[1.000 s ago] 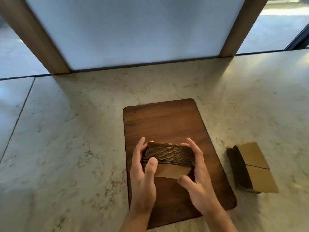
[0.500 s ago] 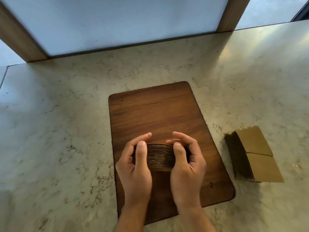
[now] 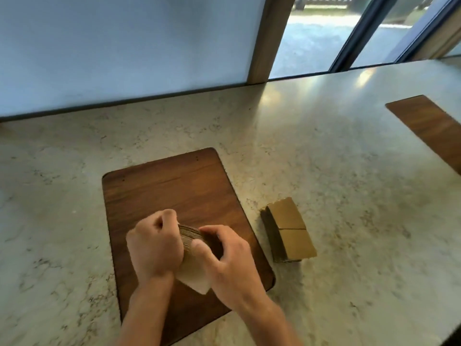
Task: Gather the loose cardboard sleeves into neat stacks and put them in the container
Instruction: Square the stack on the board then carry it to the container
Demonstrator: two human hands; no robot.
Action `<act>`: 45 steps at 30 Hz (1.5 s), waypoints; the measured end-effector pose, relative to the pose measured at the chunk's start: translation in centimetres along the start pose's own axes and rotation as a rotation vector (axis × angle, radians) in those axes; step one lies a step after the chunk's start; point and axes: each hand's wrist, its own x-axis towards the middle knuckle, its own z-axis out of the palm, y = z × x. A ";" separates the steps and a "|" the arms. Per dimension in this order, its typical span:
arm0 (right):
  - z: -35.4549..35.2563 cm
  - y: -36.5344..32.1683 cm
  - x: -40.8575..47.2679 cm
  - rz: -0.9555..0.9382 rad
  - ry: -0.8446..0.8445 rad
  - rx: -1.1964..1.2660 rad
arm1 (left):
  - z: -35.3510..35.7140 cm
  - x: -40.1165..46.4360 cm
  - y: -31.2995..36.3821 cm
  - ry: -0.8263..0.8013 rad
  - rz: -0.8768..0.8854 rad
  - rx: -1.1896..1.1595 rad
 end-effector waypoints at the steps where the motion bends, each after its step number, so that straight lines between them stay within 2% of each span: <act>1: -2.1 0.0 -0.4 0.008 -0.133 -0.125 | 0.1 0.2 1.7 -0.126 0.040 0.090; 3: -5.1 -0.4 -0.6 0.072 -0.324 -0.159 | 1.0 0.2 5.2 -0.358 0.090 0.274; 5: -7.6 -0.8 -1.4 0.136 -0.349 0.051 | 1.9 -0.4 9.5 -0.507 0.149 0.460; 6: -9.3 -0.6 -1.6 0.144 -0.312 0.150 | 2.7 -0.6 11.8 -0.534 0.175 0.464; 7: -11.1 -0.3 -1.8 0.149 -0.282 0.215 | 3.3 -0.7 13.7 -0.557 0.127 0.370; 8: -12.4 0.0 -1.8 0.150 -0.242 0.278 | 3.4 -0.4 14.7 -0.594 0.002 0.190; 10: -16.2 0.3 -1.4 0.171 -0.130 0.335 | 4.0 -0.2 16.4 -0.609 -0.368 -0.208; 12: -19.3 1.3 -0.8 0.225 -0.021 0.414 | 4.6 -1.6 16.3 -0.577 -0.617 -0.419; 14: -21.1 2.1 -0.4 0.280 0.027 0.443 | 5.5 -4.4 15.6 -0.586 -0.731 -0.519; 17: -21.3 2.6 0.2 0.374 -0.007 0.389 | 7.0 -7.9 14.6 -0.608 -0.808 -0.608; 21: -20.2 3.1 0.8 0.424 -0.034 0.351 | 8.8 -9.5 13.7 -0.554 -0.838 -0.682; 23: -19.6 3.6 0.8 0.432 -0.029 0.299 | 9.7 -9.6 13.2 -0.532 -0.854 -0.644; 29: -19.1 4.9 1.2 0.457 0.007 0.262 | 11.1 -9.4 13.3 -0.550 -0.903 -0.627; 34: -16.9 4.1 0.7 0.436 -0.141 0.282 | 11.3 -9.9 13.5 -0.465 -0.879 -0.620; 37: -16.6 3.7 0.7 0.419 -0.168 0.297 | 10.8 -9.6 13.1 -0.465 -0.893 -0.612; 43: -19.3 4.0 0.7 0.450 -0.069 0.362 | 9.8 -8.9 13.1 -0.484 -0.908 -0.653; 45: -20.0 4.4 1.1 0.463 -0.098 0.322 | 9.3 -8.2 12.6 -0.464 -0.912 -0.649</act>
